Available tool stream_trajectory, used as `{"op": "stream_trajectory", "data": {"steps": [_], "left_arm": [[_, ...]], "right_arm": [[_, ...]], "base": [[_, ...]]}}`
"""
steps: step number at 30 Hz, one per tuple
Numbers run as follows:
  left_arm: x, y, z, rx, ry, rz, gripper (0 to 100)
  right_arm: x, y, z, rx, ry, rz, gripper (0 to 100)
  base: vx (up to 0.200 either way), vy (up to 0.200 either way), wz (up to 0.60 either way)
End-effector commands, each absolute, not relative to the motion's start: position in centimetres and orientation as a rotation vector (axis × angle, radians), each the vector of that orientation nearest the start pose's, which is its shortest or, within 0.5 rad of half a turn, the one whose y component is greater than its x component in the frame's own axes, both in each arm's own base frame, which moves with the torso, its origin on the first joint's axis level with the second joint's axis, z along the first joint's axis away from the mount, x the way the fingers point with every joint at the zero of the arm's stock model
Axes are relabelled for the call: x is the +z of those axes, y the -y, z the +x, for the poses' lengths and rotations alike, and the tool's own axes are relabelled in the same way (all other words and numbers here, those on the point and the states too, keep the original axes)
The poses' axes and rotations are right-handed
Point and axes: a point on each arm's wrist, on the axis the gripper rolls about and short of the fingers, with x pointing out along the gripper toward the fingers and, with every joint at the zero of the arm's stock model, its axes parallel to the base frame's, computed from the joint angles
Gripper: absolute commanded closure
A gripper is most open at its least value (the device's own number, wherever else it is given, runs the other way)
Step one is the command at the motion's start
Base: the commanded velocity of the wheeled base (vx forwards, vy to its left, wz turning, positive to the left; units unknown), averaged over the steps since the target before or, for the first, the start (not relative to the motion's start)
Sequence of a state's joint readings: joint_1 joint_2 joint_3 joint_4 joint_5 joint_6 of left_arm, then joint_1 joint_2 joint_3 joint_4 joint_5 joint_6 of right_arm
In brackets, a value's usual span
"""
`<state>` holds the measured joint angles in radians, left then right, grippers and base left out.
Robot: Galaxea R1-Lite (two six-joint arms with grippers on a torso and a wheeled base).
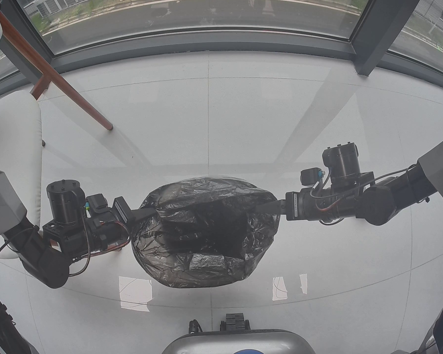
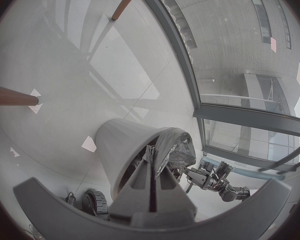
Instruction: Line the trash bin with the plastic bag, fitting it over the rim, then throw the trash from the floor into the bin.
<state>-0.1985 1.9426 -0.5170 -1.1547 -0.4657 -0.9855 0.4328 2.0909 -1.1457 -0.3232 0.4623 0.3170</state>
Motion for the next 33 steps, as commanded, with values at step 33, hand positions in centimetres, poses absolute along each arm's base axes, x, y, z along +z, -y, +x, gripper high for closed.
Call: {"op": "stream_trajectory", "data": {"steps": [33], "left_arm": [[7.9,8.7,29.5,-0.545,-0.609,-0.981,100]], "right_arm": [[16.1,-16.3,32.4,0.785,-0.651,0.311,0]], "base": [[0.0,-0.012,0.0]]}}
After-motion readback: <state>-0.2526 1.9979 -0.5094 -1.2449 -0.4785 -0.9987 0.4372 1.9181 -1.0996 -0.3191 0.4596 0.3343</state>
